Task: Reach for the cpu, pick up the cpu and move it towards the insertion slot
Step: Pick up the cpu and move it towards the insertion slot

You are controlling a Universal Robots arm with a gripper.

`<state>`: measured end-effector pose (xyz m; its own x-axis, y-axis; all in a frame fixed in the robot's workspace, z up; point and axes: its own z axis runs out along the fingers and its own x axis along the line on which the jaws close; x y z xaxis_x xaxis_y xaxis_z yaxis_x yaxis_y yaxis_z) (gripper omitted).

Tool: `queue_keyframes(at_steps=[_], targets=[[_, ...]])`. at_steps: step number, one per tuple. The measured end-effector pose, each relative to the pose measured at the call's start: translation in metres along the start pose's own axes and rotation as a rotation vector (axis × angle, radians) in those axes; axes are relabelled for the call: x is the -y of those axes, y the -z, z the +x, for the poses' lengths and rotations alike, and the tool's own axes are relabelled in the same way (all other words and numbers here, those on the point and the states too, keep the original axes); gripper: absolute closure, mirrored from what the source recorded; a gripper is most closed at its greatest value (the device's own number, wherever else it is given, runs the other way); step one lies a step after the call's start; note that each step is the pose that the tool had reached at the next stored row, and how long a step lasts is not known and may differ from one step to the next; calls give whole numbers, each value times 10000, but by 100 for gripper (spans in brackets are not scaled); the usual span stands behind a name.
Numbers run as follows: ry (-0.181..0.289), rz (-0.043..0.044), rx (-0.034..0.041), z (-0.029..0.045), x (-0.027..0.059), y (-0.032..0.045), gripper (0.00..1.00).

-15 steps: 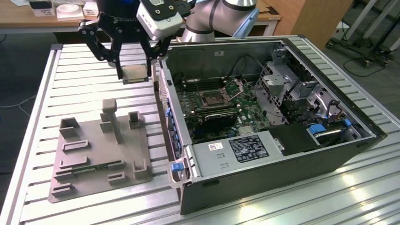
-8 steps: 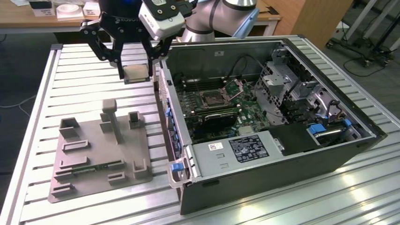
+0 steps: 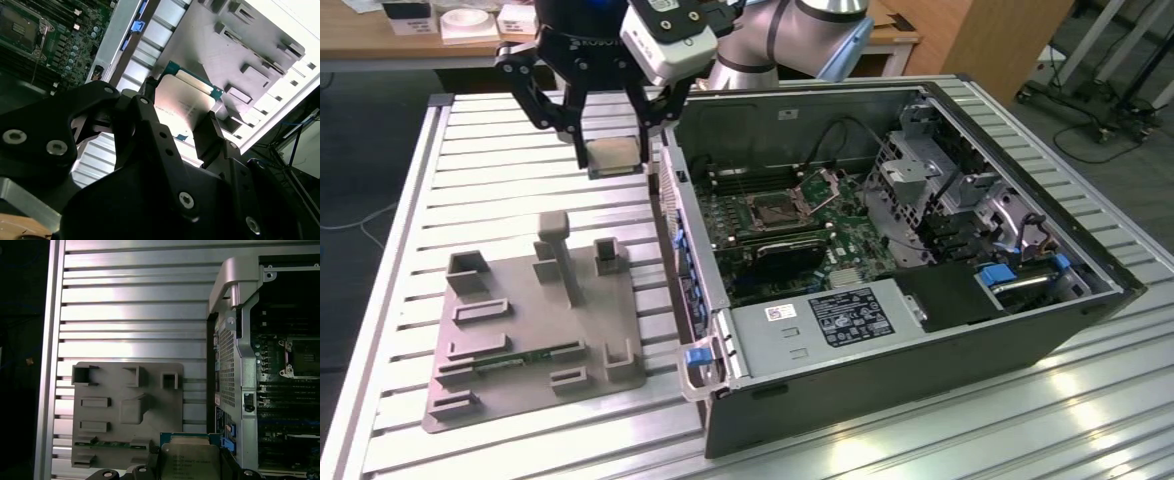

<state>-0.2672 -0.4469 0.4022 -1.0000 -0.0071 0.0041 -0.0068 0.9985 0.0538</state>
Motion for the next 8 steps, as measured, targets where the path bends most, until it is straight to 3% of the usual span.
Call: queue_keyframes(at_steps=[8], targets=[[0, -1, 1, -28, 0, 0, 46]])
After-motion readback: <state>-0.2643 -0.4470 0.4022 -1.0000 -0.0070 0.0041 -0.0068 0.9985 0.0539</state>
